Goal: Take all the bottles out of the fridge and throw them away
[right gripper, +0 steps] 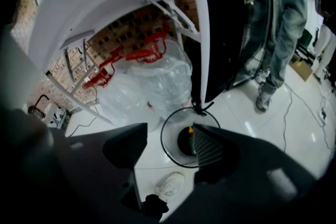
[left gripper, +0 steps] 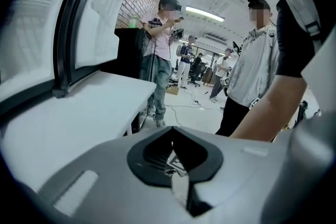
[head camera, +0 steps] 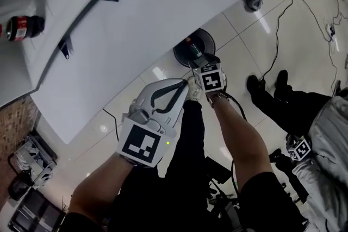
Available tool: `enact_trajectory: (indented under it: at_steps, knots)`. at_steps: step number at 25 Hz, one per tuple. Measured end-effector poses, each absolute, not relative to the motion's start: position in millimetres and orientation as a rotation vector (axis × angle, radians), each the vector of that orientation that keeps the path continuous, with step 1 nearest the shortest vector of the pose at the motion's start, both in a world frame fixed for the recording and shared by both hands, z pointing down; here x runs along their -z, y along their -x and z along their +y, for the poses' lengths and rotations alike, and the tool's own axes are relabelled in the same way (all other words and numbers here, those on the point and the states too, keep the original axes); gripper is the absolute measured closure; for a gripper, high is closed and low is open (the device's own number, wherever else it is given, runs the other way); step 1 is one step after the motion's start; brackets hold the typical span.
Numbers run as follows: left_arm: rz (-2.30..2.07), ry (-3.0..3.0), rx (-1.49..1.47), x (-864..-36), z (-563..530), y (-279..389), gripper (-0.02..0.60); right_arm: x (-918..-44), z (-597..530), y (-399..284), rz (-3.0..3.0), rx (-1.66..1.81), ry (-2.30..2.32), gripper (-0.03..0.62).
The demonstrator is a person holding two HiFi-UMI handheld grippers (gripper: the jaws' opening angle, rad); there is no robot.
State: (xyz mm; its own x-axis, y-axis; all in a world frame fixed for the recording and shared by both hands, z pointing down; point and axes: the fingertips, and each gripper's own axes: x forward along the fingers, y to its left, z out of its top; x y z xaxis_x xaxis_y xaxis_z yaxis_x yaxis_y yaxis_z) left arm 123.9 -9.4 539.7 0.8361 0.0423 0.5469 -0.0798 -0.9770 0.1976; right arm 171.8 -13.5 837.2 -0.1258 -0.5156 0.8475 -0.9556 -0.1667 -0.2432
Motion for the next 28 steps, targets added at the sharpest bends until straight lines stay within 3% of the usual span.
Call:
enact_trajectory:
  at_steps: [15, 28]
  knots:
    - [-0.223, -2.957, -0.636, -413.4, -41.4, -65.1, 0.578, -568.7, -38.6, -128.6, -1.901, -0.787, -1.802, 0.401]
    - [-0.612, -2.992, -0.486, -331.7, -97.1, 23.3, 0.578, -378.9, -97.1, -49.8, -2.18, -0.369, -1.776, 0.404]
